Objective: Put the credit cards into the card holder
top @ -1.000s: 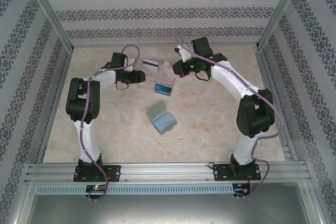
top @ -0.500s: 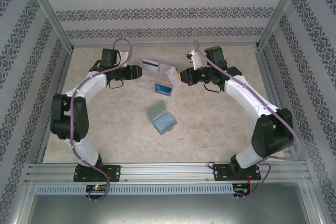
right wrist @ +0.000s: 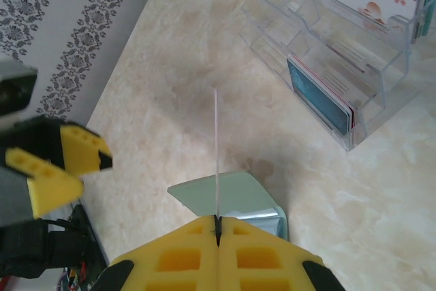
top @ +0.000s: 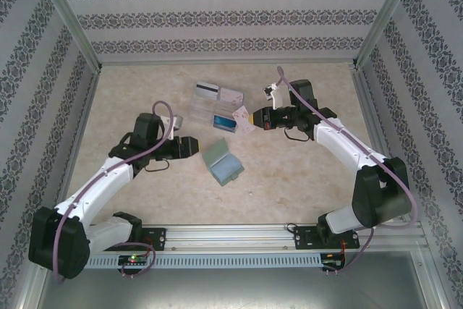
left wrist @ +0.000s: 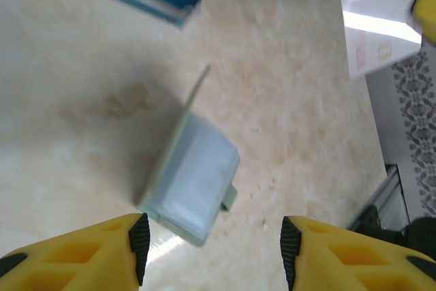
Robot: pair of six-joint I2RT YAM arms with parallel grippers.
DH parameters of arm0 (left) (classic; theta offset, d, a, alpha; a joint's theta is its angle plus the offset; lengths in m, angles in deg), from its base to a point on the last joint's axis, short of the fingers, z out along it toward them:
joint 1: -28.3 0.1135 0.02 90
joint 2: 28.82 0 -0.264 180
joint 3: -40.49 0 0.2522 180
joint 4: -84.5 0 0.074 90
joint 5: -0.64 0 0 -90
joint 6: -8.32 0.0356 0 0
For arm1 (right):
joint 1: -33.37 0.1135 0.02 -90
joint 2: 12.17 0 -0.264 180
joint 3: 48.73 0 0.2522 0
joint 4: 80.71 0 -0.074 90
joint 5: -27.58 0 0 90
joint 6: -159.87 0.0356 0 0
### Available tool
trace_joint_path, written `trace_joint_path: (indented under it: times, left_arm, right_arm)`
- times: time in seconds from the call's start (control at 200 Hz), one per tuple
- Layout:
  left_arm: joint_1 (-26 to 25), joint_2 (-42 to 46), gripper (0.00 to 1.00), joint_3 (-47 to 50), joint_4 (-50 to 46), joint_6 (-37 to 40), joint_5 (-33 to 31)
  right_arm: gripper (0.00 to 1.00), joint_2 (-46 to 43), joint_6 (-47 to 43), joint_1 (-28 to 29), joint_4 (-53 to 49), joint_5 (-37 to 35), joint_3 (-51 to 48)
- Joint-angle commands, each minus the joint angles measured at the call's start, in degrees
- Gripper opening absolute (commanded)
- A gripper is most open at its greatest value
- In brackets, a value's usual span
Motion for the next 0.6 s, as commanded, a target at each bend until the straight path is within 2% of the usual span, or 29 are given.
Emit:
trace_joint_path:
  times: [0.0, 0.12, 0.18, 0.27, 0.465, 0.595]
  left_arm:
    - [-3.0, 0.1, 0.55, 3.5, 1.3, -4.6, -3.1]
    - [-5.2, -3.1, 0.54, 3.5, 0.5, -1.9, -5.3]
    - [-5.4, -5.3, 0.47, 4.3, 4.2, -3.0, -4.6]
    - [-6.1, -10.2, 0.43, 4.7, 10.6, -5.3, -3.6]
    - [-6.4, -21.8, 0.39, -0.2, 14.9, -4.0, -4.9]
    - [-6.4, -28.5, 0.36, -6.1, 13.3, -0.9, -6.8]
  right_arm:
    - [0.0, -1.0, 0.6, -0.7, 1.8, 2.0, -0.8]
    - [0.0, -1.1, 0.6, -1.2, 1.8, 2.3, -0.6]
    - [0.01, -1.2, 0.5, -1.3, 1.7, 2.2, -0.6]
    - [0.01, -1.4, 0.5, -1.3, 1.8, 2.0, -1.0]
    - [0.01, -3.6, 0.5, -2.2, 1.7, 1.0, -3.0]
    - [0.01, -5.1, 0.5, -3.3, 1.1, 0.0, -3.9]
